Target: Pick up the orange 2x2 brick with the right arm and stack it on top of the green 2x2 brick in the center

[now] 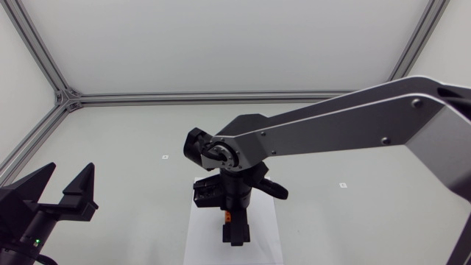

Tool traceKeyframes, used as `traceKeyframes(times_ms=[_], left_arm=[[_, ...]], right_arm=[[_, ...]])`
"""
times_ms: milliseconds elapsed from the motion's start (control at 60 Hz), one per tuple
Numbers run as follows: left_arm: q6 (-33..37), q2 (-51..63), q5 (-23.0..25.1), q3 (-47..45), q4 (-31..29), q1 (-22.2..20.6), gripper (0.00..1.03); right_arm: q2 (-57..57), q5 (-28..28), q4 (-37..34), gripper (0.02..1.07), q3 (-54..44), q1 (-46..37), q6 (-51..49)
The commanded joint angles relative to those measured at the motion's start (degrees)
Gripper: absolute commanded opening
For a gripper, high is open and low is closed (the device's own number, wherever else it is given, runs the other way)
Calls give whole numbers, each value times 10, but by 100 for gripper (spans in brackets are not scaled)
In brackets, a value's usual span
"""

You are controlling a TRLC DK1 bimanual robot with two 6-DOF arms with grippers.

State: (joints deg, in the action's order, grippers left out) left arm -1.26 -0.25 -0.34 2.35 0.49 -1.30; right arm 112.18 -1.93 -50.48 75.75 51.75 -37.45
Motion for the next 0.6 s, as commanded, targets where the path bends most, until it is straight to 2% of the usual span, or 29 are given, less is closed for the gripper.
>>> traceKeyframes(times_ms=[0, 283, 583], left_arm=[[7, -5, 3, -23, -8, 2, 99], [7, -5, 3, -23, -8, 2, 99], [7, -5, 3, -23, -8, 2, 99]], right_arm=[[-31, -3, -13, 103, 8, -9, 12], [-130, -4, -48, 103, 26, -38, 41], [-263, -30, -45, 103, -7, -108, 70]])
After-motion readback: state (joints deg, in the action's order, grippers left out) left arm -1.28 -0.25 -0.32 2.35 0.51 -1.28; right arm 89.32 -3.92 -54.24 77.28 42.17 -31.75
